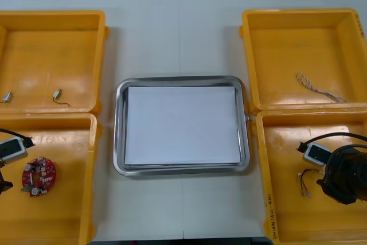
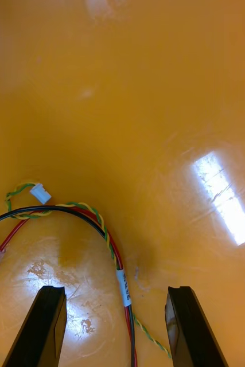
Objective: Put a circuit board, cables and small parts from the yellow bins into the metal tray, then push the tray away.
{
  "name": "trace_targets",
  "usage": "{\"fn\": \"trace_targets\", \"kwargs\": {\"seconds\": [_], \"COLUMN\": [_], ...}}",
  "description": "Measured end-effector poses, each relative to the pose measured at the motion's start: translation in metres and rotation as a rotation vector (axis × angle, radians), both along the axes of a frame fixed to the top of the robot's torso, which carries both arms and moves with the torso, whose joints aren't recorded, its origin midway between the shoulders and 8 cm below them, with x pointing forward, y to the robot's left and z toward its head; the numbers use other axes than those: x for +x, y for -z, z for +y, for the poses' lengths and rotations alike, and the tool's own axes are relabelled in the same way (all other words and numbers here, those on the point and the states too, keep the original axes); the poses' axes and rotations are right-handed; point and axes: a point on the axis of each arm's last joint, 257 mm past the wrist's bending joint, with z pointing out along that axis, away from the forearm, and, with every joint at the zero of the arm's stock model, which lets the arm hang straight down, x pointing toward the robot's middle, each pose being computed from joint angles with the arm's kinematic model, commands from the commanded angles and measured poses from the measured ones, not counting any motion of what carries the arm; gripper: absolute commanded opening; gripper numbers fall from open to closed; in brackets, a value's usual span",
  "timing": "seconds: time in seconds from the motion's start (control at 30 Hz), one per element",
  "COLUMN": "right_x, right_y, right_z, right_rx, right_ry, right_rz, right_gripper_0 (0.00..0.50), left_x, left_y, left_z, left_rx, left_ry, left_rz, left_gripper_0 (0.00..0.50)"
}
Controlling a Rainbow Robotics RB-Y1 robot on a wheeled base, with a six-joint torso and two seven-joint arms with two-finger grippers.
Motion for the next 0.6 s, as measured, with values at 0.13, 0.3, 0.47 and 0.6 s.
{"fn": "trace_targets", "kwargs": {"seconds": [0.13,0.3,0.47,0.6], "right_x": [0.000,0.000,-0.001,-0.002], "right_y": [0.005,0.008,0.010,0.015], "right_z": [-0.003,-0.003,-0.002,-0.002], "right_rx": [0.005,0.012,0.011,0.018], "right_ry": [0.008,0.016,-0.003,0.000], "right_rz": [0.012,0.019,0.025,0.035], "right_gripper_0": [0.500,0.500,0.500,0.500], "left_x": [0.000,0.004,0.005,0.004], "left_y": [0.009,0.021,0.020,0.019], "left_z": [-0.001,-0.001,0.000,-0.002], "left_rx": [-0.036,-0.092,-0.097,-0.107], "left_ry": [-0.010,-0.033,-0.028,-0.021], "left_rz": [-0.003,-0.009,-0.009,-0.009], "left_gripper_0": [0.500,0.500,0.500,0.500]}}
